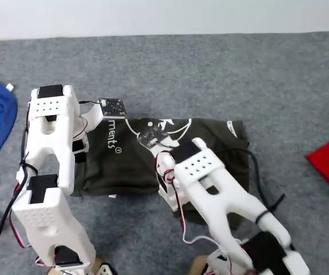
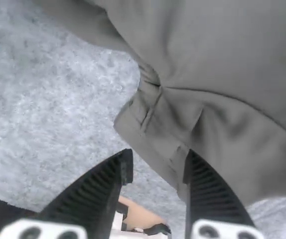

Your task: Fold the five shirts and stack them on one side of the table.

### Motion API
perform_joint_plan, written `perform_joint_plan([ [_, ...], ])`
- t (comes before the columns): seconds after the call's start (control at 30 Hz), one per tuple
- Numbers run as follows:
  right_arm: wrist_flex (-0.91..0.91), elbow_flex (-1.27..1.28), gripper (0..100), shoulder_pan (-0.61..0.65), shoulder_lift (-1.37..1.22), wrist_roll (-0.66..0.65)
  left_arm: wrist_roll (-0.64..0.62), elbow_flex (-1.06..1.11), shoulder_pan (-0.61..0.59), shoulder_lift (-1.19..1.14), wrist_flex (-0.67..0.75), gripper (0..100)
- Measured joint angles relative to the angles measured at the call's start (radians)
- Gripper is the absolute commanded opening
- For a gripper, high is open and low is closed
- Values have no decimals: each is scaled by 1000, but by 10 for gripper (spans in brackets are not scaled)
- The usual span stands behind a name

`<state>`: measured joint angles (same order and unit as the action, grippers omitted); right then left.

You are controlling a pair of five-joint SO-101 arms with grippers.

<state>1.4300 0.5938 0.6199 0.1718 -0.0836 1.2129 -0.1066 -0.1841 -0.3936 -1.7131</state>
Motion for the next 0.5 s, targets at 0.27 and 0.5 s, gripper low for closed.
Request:
perform_joint_plan([
  [0.27,-75,0,165,0,-213,60,0,0,-17,0,0,55],
  [0.5,-83,0,165,0,-226,63,0,0,-25,0,0,55],
])
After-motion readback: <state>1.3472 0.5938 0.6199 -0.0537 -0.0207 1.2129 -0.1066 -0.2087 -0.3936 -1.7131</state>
